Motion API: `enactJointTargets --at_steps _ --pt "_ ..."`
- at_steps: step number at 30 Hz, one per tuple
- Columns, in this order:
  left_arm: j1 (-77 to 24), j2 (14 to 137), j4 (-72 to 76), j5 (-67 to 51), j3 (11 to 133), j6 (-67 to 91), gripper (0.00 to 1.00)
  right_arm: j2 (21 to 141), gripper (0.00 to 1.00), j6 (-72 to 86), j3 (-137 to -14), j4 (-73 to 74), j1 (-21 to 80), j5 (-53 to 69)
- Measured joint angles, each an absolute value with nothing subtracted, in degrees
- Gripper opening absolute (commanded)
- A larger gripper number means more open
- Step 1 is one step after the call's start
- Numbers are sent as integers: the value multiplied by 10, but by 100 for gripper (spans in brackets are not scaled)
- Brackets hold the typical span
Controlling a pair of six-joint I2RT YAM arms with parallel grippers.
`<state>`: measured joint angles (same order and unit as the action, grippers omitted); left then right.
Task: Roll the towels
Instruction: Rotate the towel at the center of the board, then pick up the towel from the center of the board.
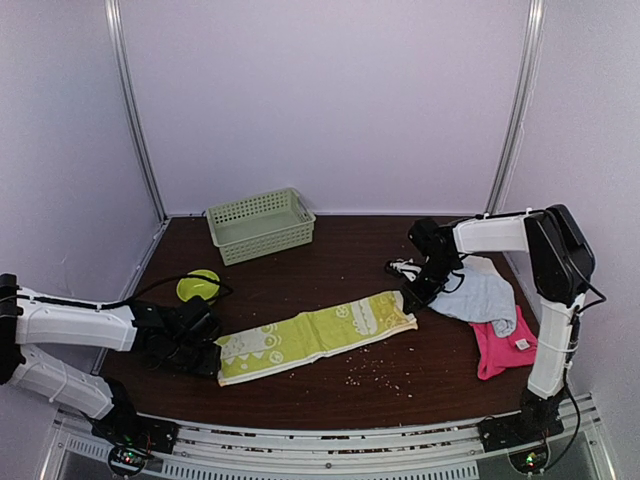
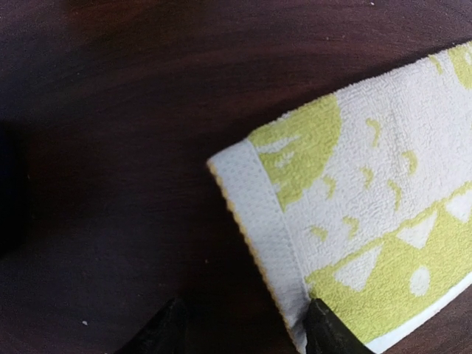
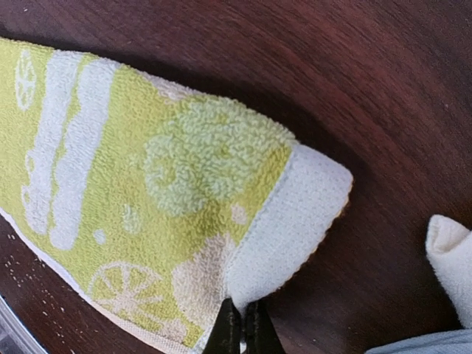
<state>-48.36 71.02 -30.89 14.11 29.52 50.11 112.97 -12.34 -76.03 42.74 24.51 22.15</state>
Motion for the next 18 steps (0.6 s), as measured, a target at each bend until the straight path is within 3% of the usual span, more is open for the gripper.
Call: enactJointTargets --at_steps 18 --pt "-484 696 -302 147 283 519 56 1088 0 -133 -841 480 187 268"
